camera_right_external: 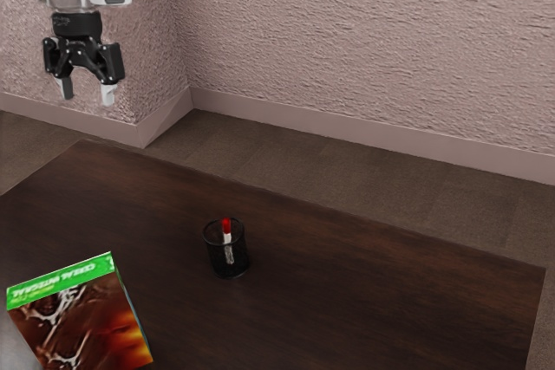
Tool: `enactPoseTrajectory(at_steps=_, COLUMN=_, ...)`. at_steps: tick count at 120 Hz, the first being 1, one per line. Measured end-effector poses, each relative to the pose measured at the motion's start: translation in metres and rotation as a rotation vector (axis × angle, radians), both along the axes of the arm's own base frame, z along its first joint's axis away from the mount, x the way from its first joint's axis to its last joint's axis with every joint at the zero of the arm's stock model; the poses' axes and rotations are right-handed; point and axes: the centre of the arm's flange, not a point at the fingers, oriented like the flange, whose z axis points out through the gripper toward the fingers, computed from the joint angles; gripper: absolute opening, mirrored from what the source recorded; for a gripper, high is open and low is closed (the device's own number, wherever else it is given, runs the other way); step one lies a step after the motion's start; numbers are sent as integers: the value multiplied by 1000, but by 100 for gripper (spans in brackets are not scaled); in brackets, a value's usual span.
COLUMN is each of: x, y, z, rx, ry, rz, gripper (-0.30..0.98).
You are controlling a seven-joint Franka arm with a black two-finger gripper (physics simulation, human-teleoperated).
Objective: Take the marker out of the pen holder and place it to the left of the pen holder.
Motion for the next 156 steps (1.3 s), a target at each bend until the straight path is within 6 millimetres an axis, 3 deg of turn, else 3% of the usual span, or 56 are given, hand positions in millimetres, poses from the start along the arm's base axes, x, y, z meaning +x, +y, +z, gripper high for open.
enactPoseTrajectory(at_steps=29, x=29, y=-18, z=12, rx=31, ry=-195, rz=-95, gripper=69)
enactPoseTrajectory(at_steps=32, x=36, y=-19, z=14, rx=39, ry=-210, rz=-100, gripper=69)
enactPoseTrajectory(at_steps=36, x=63, y=-27, z=10, rx=73, ry=-227, rz=-123, gripper=69)
enactPoseTrajectory(at_steps=44, x=117, y=-81, z=-30, rx=117, ry=-217, rz=-223, gripper=69)
enactPoseTrajectory(at_steps=50, x=142, y=-104, z=-68, rx=136, ry=-191, rz=-270, gripper=68)
enactPoseTrajectory(at_steps=72, x=178, y=-167, z=-161, rx=173, ry=-143, rz=-402, gripper=69)
enactPoseTrajectory(at_steps=92, x=168, y=-228, z=-219, rx=194, ry=-82, rz=-539, gripper=68)
enactPoseTrajectory(at_steps=102, x=152, y=-238, z=-244, rx=202, ry=-44, rz=-583, gripper=69)
enactPoseTrajectory(at_steps=116, x=105, y=-235, z=-278, rx=195, ry=-3, rz=-635, gripper=69)
enactPoseTrajectory(at_steps=139, x=82, y=-260, z=-290, rx=228, ry=-63, rz=-743, gripper=69)
enactPoseTrajectory(at_steps=156, x=63, y=-256, z=-288, rx=237, ry=-87, rz=-770, gripper=69)
